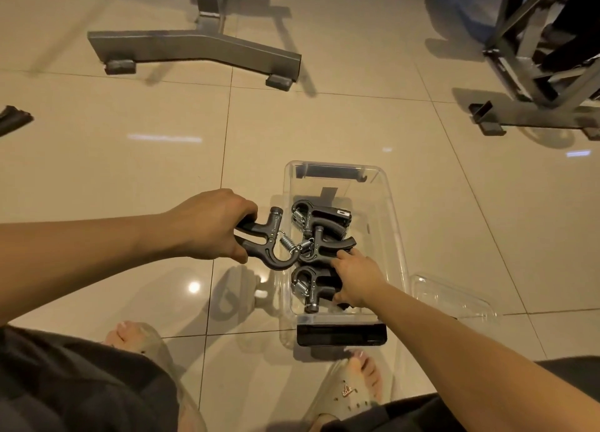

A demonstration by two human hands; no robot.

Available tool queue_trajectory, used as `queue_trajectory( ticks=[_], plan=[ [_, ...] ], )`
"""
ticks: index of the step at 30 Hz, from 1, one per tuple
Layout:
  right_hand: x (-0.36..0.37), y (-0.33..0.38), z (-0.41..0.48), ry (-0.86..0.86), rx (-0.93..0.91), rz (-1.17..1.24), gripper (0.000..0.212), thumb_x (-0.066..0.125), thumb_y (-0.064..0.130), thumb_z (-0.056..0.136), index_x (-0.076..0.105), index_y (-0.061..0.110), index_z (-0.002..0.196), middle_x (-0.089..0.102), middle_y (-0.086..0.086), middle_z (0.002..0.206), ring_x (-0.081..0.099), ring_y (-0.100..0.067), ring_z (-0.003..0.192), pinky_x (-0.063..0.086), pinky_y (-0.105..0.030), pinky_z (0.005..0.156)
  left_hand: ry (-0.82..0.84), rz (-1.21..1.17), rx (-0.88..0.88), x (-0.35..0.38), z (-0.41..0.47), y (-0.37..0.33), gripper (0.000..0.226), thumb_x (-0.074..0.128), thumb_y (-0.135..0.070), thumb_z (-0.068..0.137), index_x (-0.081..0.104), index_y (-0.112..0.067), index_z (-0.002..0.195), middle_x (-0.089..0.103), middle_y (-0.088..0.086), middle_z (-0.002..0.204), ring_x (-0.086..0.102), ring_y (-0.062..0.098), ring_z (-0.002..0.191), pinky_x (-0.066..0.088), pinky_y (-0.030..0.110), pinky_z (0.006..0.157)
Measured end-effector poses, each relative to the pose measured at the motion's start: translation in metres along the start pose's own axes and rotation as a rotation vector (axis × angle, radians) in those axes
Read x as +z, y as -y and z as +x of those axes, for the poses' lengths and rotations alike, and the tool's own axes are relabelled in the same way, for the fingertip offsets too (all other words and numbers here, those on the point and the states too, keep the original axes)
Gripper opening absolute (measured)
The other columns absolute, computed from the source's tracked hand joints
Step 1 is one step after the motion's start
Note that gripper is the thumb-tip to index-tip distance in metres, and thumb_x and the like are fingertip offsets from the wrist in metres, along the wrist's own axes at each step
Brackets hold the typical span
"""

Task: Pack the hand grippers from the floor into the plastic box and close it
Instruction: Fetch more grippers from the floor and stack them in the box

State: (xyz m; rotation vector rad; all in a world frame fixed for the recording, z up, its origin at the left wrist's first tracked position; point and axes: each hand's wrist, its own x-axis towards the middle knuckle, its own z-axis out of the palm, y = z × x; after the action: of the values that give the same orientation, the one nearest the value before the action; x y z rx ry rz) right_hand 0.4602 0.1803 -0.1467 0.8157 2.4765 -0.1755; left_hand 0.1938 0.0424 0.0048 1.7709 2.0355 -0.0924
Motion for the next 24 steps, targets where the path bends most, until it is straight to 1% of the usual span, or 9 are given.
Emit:
queue_trajectory(
  ticks=[4,8,11,16,19,22,24],
  plan=[
    [0.002,0.003,0.001,-0.009,-0.004,0.026,0.071,0.078,0.05,0.077,0.052,0.021,0.136,0.05,-0.003,0.128,0.046,-0.026,0.122,0.05,-0.041,0.093,0.006,-0.002,-0.005,0.002,-0.002,0.002,0.047,0.084,-0.052,0.067,0.061,-0.025,0.098,0.061,-0.007,0.089,0.058,0.017,0.085,0.052,0.039,0.073],
    [0.004,-0.001,0.001,-0.005,0.037,0.183,0.07,0.08,0.05,0.077,0.056,0.021,0.136,0.048,-0.003,0.129,0.044,-0.025,0.124,0.048,-0.041,0.101,0.009,-0.044,-0.015,0.003,-0.002,0.0,0.049,0.085,-0.052,0.066,0.061,-0.026,0.1,0.062,-0.009,0.09,0.058,0.015,0.085,0.052,0.036,0.074],
    [0.005,-0.004,-0.002,-0.015,0.047,0.235,0.069,0.08,0.049,0.077,0.058,0.021,0.136,0.048,-0.003,0.129,0.044,-0.025,0.123,0.047,-0.041,0.103,0.005,-0.093,-0.025,0.006,-0.001,-0.001,0.049,0.085,-0.054,0.065,0.061,-0.028,0.099,0.064,-0.011,0.091,0.059,0.014,0.086,0.051,0.033,0.073],
    [0.01,-0.006,-0.006,-0.014,0.086,0.263,0.063,0.081,0.043,0.078,0.061,0.022,0.135,0.049,-0.005,0.128,0.045,-0.026,0.121,0.045,-0.041,0.104,-0.011,-0.124,-0.03,0.008,0.0,-0.005,0.05,0.086,-0.054,0.063,0.062,-0.029,0.099,0.065,-0.012,0.092,0.061,0.014,0.087,0.053,0.036,0.076],
    [0.007,-0.01,-0.006,-0.008,0.117,0.358,0.062,0.082,0.036,0.078,0.062,0.022,0.135,0.055,-0.004,0.129,0.053,-0.027,0.119,0.047,-0.038,0.102,-0.01,-0.12,-0.023,0.007,0.002,-0.008,0.051,0.086,-0.054,0.063,0.062,-0.028,0.1,0.065,-0.011,0.093,0.061,0.015,0.087,0.053,0.037,0.076],
    [0.001,-0.012,-0.008,0.012,0.173,0.53,0.053,0.084,0.028,0.077,0.067,0.022,0.126,0.067,-0.002,0.118,0.063,-0.024,0.11,0.052,-0.035,0.095,-0.007,-0.119,-0.024,0.008,0.002,-0.01,0.05,0.087,-0.053,0.064,0.062,-0.028,0.1,0.065,-0.01,0.093,0.061,0.015,0.086,0.053,0.036,0.076],
    [-0.004,-0.013,-0.01,0.015,0.197,0.591,0.052,0.084,0.027,0.077,0.067,0.018,0.125,0.07,-0.003,0.117,0.065,-0.024,0.107,0.053,-0.034,0.093,-0.011,-0.116,-0.022,0.008,0.001,-0.012,0.05,0.086,-0.053,0.065,0.062,-0.028,0.1,0.065,-0.01,0.093,0.061,0.015,0.086,0.053,0.035,0.075]
  ],
)
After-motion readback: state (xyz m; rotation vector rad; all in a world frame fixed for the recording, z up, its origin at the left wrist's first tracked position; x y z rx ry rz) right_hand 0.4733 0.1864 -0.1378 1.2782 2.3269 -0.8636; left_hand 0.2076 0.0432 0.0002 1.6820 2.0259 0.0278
